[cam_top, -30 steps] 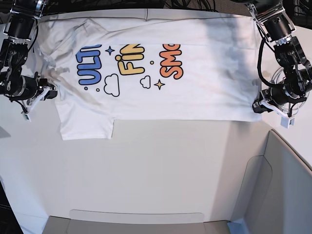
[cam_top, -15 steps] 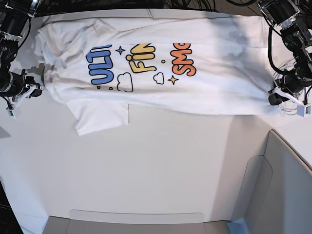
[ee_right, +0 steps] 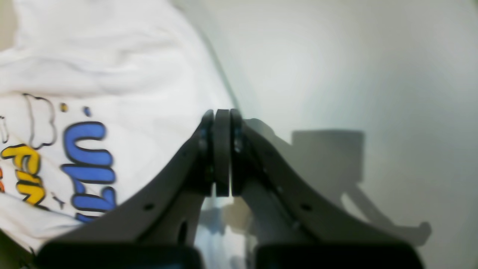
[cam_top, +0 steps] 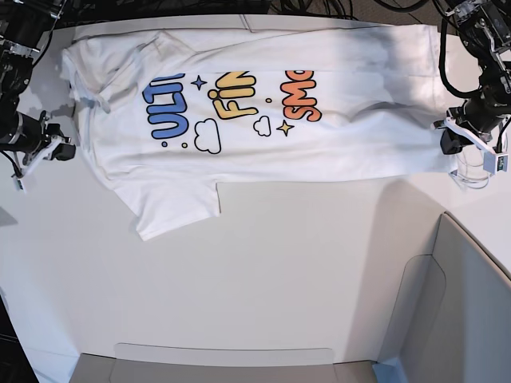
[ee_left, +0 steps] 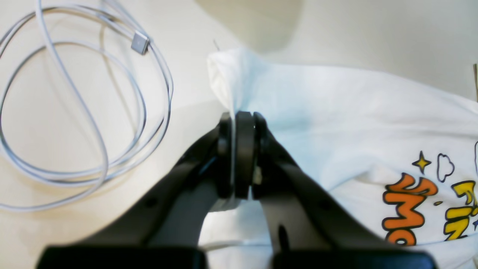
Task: Layout the t-shirt on the table in an organized manner, then fold the t-shirt properly
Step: 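Lift the grasped edge with both grippers and fold it over the print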
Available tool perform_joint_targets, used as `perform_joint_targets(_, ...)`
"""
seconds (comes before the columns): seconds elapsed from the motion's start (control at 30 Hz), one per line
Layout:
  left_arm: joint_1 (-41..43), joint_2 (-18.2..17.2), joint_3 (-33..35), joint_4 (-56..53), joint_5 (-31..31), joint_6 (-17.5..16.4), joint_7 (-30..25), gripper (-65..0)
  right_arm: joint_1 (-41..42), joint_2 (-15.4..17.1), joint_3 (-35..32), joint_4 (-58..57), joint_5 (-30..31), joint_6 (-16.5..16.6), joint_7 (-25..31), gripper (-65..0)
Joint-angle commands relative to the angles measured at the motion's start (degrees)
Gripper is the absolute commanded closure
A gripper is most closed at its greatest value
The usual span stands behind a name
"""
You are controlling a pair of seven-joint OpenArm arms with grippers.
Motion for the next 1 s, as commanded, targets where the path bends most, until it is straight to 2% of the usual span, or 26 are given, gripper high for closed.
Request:
perform_joint_targets(0.0, -0.3, -1.0, -0.1, 0.8, -0.4, -0.1, -1.0, 0.0, 1.5, 1.4, -0.8, 0.5, 0.8, 0.0, 0.7, 0.0)
perform_joint_targets(0.13, -0.3, -1.0, -0.1, 0.8, -0.4, -0.1, -1.0, 0.0, 6.0, 1.4, -5.0, -4.0, 0.8, 0.0, 1.0, -9.5)
perform_joint_targets(0.23, -0.3, -0.9, -0.1, 0.8, -0.4, -0.1, -0.9, 0.0, 9.2, 1.5, -5.2, -9.6, 0.3, -0.2, 1.1, -15.8)
perform_joint_targets(0.37, -0.2, -0.9, -0.1, 0.8, -0.4, -0.1, -0.9, 0.0, 12.9, 1.5, -5.3, -14.3, -6.3, -0.2, 3.2, -21.0)
perform_joint_targets(0.5, -0.1, -0.9, -0.1, 0.8, -0.5, -0.1, -0.9, 0.0, 15.0, -0.2, -6.8, -20.8, -11.2, 0.1, 8.1, -21.4)
perform_joint_targets(0.63, -0.2, -0.9, -0.1, 0.8, -0.5, -0.1, -0.9, 0.0, 16.1, -1.0, -10.4, -27.1, -8.1, 0.3, 9.2, -21.4)
perform_joint_targets(0.8, -0.2, -0.9, 0.0, 0.8, -0.5, -0.1, -0.9, 0.0, 15.5, -1.7, -14.2, -27.7, -5.2, 3.4, 8.5, -21.4)
perform_joint_targets(0.97, -0.2, -0.9, 0.0, 0.8, -0.4, -0.1, -0.9, 0.0, 14.4, -1.6, -14.4, -25.2, -5.1, 5.2, 3.6, -21.4)
